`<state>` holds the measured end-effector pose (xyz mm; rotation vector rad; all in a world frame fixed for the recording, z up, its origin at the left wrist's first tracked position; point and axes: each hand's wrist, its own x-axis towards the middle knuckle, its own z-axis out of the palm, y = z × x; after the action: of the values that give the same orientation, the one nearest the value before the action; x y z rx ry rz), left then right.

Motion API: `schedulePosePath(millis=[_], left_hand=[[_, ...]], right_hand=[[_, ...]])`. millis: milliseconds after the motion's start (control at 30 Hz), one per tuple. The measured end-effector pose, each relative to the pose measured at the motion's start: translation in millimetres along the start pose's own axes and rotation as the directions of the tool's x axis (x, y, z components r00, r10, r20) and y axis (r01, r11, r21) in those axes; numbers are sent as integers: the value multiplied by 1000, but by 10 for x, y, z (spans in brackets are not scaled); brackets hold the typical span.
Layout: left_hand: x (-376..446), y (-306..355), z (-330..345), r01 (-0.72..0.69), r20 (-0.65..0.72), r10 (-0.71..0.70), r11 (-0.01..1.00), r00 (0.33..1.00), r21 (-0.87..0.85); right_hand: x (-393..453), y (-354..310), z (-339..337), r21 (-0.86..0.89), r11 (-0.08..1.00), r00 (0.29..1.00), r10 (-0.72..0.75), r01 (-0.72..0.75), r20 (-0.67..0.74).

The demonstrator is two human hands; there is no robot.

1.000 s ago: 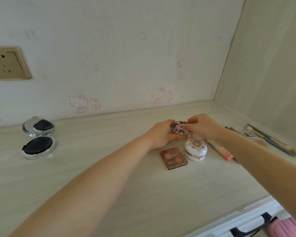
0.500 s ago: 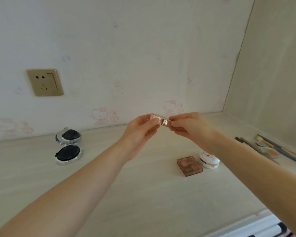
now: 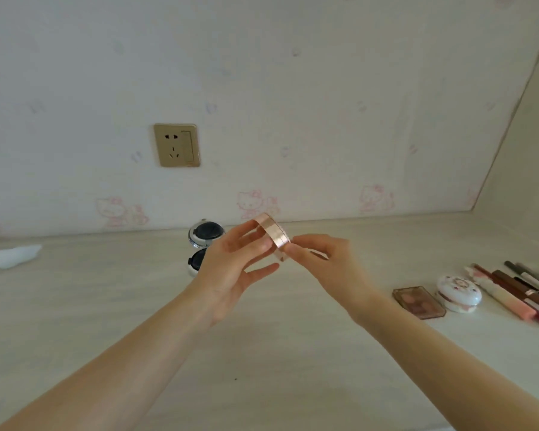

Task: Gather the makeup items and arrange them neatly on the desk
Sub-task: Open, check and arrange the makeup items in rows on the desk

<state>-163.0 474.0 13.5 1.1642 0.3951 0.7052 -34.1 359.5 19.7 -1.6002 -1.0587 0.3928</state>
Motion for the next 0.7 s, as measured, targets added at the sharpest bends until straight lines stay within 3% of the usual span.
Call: schedulePosePath(millis=[333,533,700], left_hand=[[-240,-12,-494,-24,-83,27,999,996,38],[-299,-150,-674,-63,-64,74,986,995,151],[-310,-244,-803,-103,-26,112,970,993,218]], right_hand=[[-27,96,593,70,995,988,-78,68,137],[4,206,750,270,959,944,-162,82,288],[42,262,708,272,961,931,-140,46,337]])
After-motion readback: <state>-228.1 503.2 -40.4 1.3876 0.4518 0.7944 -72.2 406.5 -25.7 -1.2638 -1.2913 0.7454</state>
